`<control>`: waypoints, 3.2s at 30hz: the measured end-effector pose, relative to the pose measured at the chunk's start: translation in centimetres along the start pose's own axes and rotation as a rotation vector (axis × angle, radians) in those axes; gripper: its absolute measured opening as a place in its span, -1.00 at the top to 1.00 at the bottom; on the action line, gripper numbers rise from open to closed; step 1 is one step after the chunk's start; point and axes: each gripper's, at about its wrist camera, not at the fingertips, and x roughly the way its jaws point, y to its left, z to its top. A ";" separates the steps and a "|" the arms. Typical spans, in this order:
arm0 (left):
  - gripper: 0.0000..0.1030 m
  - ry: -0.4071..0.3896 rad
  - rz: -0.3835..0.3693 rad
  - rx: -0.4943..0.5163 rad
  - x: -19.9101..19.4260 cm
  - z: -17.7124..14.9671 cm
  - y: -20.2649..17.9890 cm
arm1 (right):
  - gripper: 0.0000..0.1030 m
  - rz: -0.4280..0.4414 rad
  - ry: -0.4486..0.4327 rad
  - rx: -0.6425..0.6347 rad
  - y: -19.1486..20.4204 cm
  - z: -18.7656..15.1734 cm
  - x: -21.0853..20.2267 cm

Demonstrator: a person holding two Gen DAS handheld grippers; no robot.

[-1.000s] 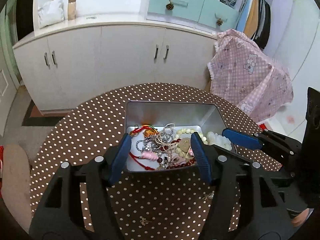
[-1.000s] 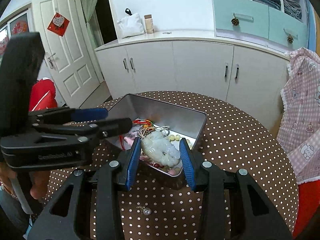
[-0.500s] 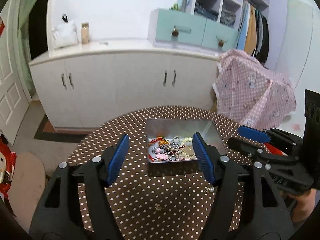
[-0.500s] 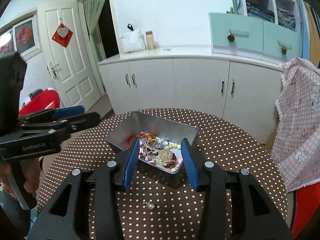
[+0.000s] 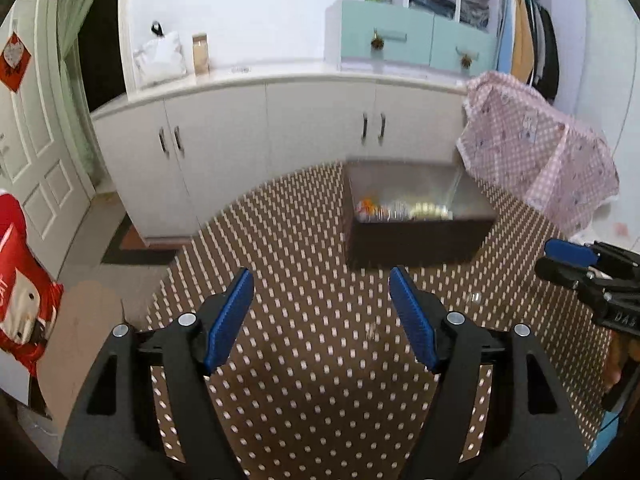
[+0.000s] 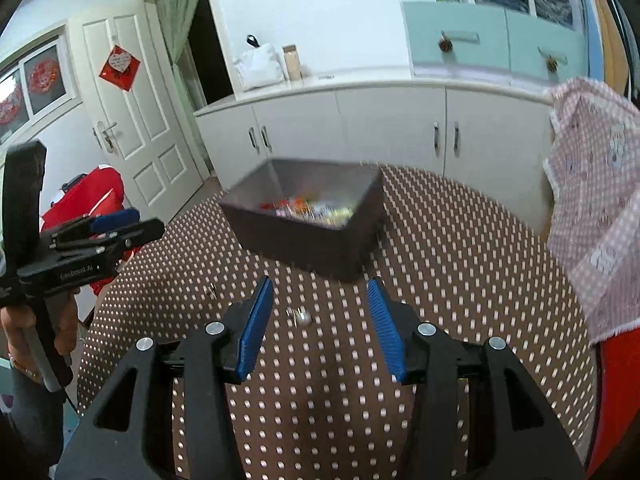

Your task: Organize jewelry

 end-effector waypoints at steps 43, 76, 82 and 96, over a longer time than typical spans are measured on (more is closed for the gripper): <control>0.81 0.085 -0.099 0.055 2.9 0.1 -2.6 | 0.83 -0.135 0.171 -0.264 3.9 -1.0 7.3; 0.79 0.172 -0.309 -0.067 8.6 7.9 -5.0 | 0.81 0.032 0.017 -0.009 -0.5 7.5 6.6; 0.78 0.181 -0.314 -0.096 8.5 7.7 -4.6 | 0.77 -0.001 -0.005 -0.007 -0.7 7.6 6.0; -0.23 0.034 -0.279 -0.127 2.7 7.7 -2.5 | 0.36 -0.003 -0.090 0.014 -0.5 6.5 0.9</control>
